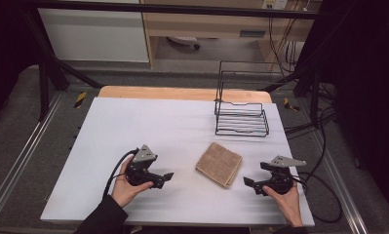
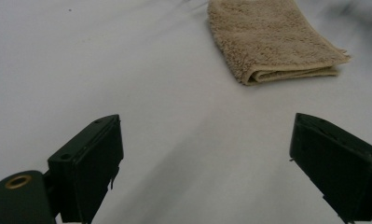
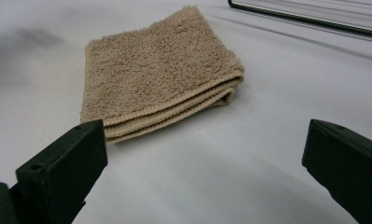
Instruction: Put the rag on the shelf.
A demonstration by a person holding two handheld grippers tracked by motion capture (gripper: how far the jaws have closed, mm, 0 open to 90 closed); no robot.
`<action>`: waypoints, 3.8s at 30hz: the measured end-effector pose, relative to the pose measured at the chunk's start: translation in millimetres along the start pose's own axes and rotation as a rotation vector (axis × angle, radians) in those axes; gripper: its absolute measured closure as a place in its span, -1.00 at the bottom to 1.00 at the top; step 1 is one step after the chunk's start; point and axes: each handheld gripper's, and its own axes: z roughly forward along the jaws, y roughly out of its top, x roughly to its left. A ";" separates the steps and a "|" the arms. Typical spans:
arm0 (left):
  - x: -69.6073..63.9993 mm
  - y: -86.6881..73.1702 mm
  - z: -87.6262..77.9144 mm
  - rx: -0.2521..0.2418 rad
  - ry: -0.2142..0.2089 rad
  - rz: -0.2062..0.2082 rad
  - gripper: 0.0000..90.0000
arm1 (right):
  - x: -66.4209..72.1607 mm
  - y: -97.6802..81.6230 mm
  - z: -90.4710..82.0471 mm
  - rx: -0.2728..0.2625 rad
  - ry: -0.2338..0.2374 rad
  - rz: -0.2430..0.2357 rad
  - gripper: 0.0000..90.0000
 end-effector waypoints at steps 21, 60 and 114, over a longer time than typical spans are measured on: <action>-28.7 35.0 57.8 0.067 -0.020 0.015 -0.31 | -0.3 -0.1 0.4 0.002 -0.003 -0.008 -0.99; -41.7 45.8 108.9 0.172 -0.067 -0.069 0.89 | 0.1 -0.4 2.2 0.007 0.001 -0.014 -0.99; -25.3 42.1 56.3 0.137 -0.021 -0.055 -0.55 | 1.0 -0.4 3.7 0.004 0.004 -0.010 -0.98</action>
